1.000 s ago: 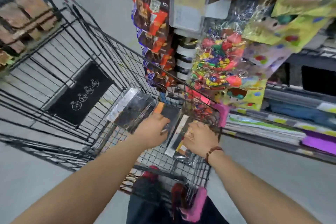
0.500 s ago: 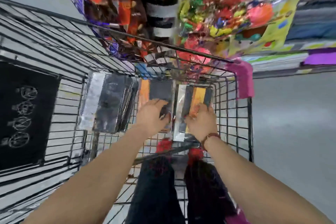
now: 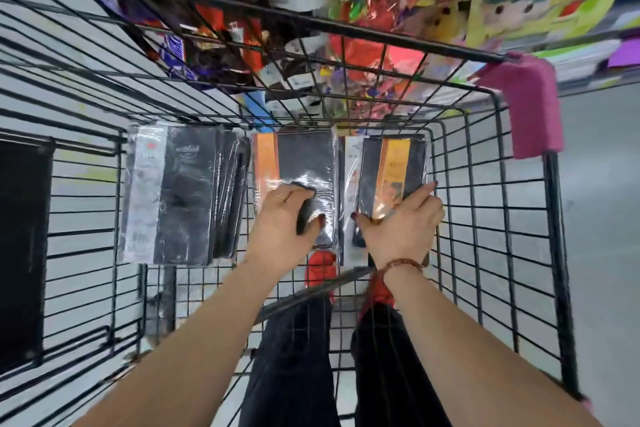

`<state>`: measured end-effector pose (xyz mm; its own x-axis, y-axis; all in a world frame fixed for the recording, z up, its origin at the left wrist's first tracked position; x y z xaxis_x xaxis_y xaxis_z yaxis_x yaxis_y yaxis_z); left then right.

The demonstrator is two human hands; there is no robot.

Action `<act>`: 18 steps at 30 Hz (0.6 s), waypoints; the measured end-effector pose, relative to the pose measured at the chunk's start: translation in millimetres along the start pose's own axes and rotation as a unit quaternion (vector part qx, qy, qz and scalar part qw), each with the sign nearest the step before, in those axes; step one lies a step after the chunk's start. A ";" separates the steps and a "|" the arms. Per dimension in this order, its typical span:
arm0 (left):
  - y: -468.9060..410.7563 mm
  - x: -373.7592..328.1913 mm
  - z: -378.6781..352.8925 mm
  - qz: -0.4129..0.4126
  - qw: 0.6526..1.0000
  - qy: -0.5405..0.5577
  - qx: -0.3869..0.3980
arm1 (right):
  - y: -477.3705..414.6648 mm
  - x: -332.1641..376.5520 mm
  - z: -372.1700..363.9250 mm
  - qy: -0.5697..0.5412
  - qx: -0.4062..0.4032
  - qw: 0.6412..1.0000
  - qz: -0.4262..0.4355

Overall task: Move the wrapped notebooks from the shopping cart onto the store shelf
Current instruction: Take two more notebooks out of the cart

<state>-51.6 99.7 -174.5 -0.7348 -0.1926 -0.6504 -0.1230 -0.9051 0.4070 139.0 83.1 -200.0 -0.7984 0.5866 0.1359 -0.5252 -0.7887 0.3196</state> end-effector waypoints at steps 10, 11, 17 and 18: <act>-3.9 1.9 -0.4 0.045 0.991 0.121 -0.040 | 1.5 -22.2 -4.8 -0.470 0.097 0.873 -0.090; -4.7 1.2 -1.3 0.079 0.981 0.175 -0.038 | 4.1 -18.7 0.1 -0.496 0.101 0.859 -0.081; -5.2 -18.6 -20.6 0.177 0.907 0.381 -0.013 | 28.3 22.4 19.2 -0.540 0.159 0.826 0.014; -4.6 -19.4 -21.6 0.180 0.910 0.373 -0.018 | 29.9 27.1 19.2 -0.531 0.161 0.831 0.032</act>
<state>-22.3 99.4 -177.6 -0.0650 -0.6705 -0.7390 0.0680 -0.7419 0.6671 107.4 79.0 -168.8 -0.0210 0.5115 0.8590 -0.2500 -0.8346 0.4909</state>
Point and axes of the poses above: each hand's wrist, its own y-axis away from the middle knuckle, its own z-axis out of the back of the hand, x = y × z, the point moved 6 cm from there along -y, towards the middle knuckle, and after that the axes turned 7 degrees about y, right-handed, at the moved point
